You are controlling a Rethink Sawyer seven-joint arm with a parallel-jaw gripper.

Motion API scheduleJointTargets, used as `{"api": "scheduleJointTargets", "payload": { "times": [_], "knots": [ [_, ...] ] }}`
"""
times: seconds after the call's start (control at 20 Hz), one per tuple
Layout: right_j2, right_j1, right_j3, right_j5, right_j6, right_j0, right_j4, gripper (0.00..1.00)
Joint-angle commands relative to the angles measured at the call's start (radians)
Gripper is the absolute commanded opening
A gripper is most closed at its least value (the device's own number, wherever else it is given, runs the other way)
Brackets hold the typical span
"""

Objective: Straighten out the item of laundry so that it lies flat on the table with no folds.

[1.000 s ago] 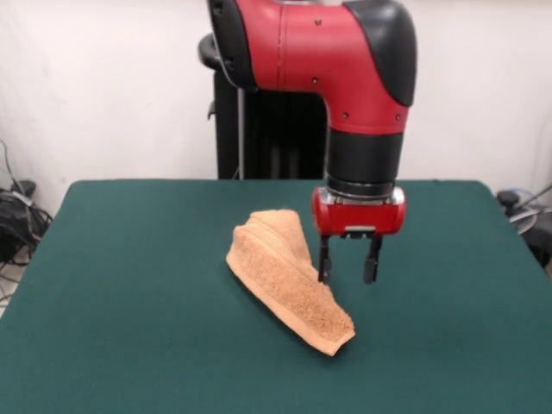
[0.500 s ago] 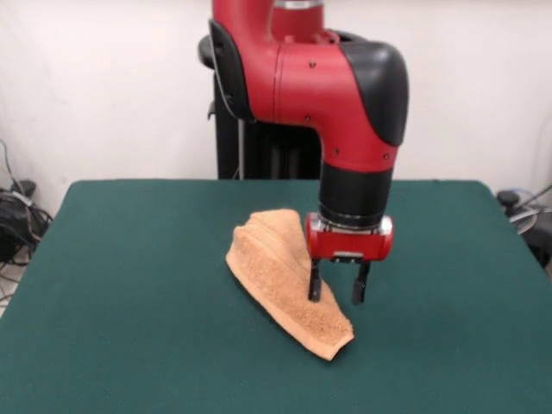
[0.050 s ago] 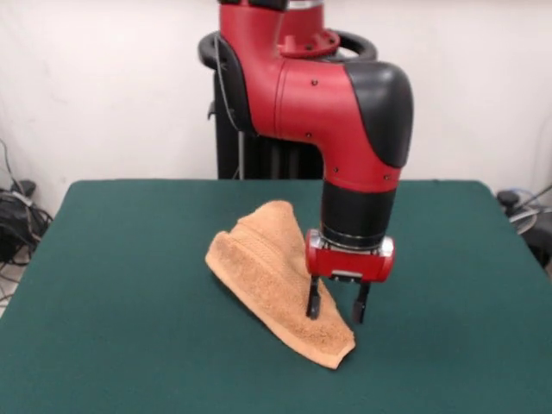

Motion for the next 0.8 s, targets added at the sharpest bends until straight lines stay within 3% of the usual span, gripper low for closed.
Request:
{"api": "scheduleJointTargets", "payload": {
  "times": [0.05,0.5,0.8],
  "knots": [
    [-0.004,0.083,-0.136,0.042,0.313,0.074,0.167,1.00],
    [-0.132,0.083,-0.246,0.180,0.334,0.186,0.318,1.00],
    [-0.172,0.185,-0.322,0.175,0.336,0.216,0.385,1.00]
  ]
}}
